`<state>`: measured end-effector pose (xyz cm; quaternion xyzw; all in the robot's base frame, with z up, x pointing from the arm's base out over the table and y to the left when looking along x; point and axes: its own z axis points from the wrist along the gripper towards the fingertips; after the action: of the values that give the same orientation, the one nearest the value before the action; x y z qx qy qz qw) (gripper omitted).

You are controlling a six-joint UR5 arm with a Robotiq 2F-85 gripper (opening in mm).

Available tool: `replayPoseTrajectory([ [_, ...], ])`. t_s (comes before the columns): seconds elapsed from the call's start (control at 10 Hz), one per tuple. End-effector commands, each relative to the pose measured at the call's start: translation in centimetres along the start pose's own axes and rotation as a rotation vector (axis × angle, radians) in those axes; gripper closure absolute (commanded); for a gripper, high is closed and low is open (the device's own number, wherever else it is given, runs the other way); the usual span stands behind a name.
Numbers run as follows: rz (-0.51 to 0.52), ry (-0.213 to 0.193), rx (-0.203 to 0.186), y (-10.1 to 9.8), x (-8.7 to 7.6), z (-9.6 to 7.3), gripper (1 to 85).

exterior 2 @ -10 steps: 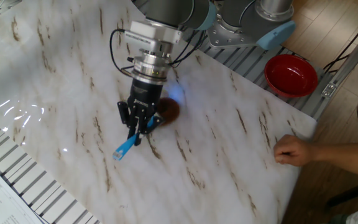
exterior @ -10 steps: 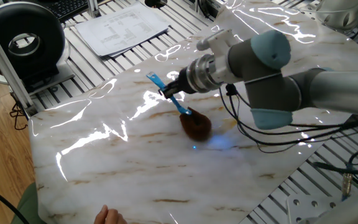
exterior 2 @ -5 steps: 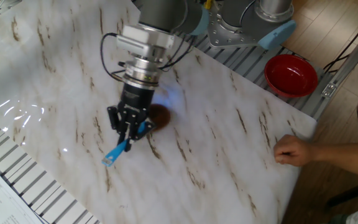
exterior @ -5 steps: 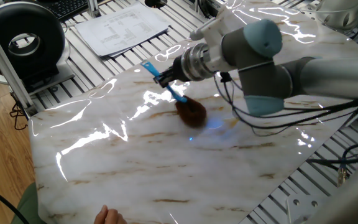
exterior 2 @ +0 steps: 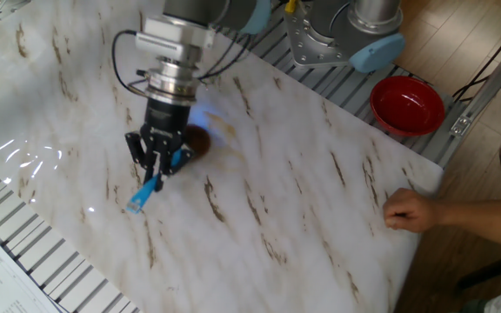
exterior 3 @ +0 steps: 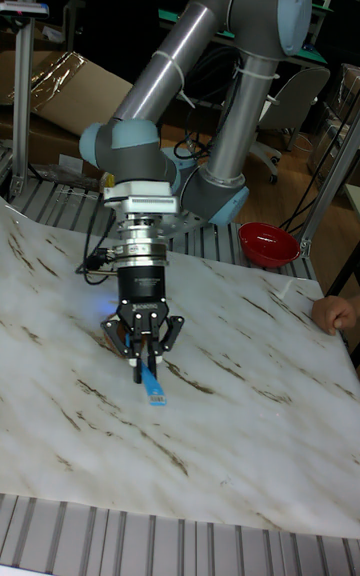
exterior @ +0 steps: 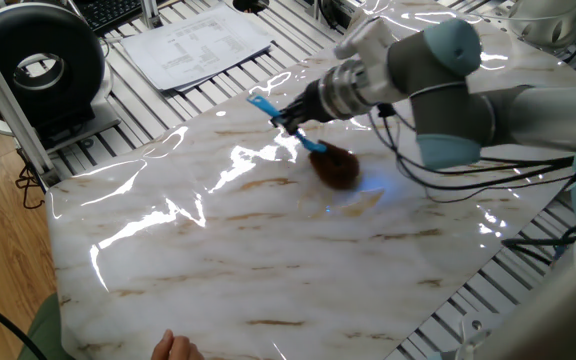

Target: Scrub the table with a brush

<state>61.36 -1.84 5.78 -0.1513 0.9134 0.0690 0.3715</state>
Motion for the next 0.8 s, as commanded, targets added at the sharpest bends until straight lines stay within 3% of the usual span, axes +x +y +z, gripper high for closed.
replayPoseTrajectory([
  [0.0,-0.038,0.025,-0.004,-2.4,2.7,-2.4,84.7],
  [0.4,0.004,0.001,-0.024,-2.2,5.0,-4.0,84.7],
  [0.7,0.132,-0.018,-0.073,-0.8,5.0,-4.5,84.7],
])
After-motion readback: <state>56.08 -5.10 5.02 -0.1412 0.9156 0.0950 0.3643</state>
